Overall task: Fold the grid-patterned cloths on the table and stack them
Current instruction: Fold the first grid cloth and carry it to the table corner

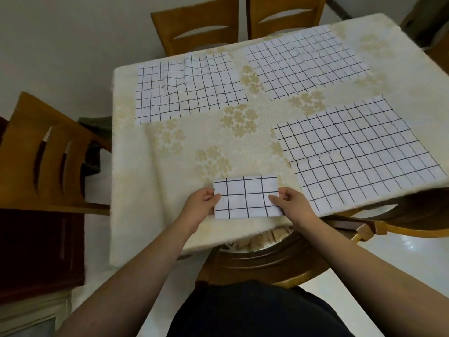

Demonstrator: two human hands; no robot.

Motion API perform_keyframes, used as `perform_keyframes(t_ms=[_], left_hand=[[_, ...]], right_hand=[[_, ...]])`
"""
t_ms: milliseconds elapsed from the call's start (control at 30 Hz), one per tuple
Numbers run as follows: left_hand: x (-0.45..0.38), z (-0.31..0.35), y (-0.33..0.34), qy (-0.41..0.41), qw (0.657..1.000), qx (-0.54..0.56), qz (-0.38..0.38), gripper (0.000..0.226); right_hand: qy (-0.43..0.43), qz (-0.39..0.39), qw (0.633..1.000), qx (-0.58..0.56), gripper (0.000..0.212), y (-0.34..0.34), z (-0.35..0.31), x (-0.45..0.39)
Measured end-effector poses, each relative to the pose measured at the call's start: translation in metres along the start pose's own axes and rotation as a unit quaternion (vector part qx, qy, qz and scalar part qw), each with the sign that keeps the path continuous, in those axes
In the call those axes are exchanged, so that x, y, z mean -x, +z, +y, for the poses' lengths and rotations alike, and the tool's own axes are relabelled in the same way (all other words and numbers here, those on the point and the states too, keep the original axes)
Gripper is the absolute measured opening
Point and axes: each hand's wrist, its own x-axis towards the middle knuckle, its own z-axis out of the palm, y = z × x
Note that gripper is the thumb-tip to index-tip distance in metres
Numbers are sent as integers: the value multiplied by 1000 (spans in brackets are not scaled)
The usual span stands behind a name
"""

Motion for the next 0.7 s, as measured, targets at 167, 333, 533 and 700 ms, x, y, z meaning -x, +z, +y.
perform_keyframes(t_ms=[167, 333, 533, 700], left_hand=[[4, 17, 7, 23, 999, 6, -34, 7], [7, 35, 27, 46, 995, -18, -83, 9], [15, 51, 65, 73, 988, -45, -126, 7], [25, 58, 110, 87, 969, -109, -203, 19]], right_hand=[[-19, 50, 998, -18, 19, -3, -4, 31], [-17, 127, 985, -118, 17, -14, -1, 59], [-17, 232, 963, -138, 28, -38, 9, 85], [-33, 289, 938, -191, 31, -69, 32, 121]])
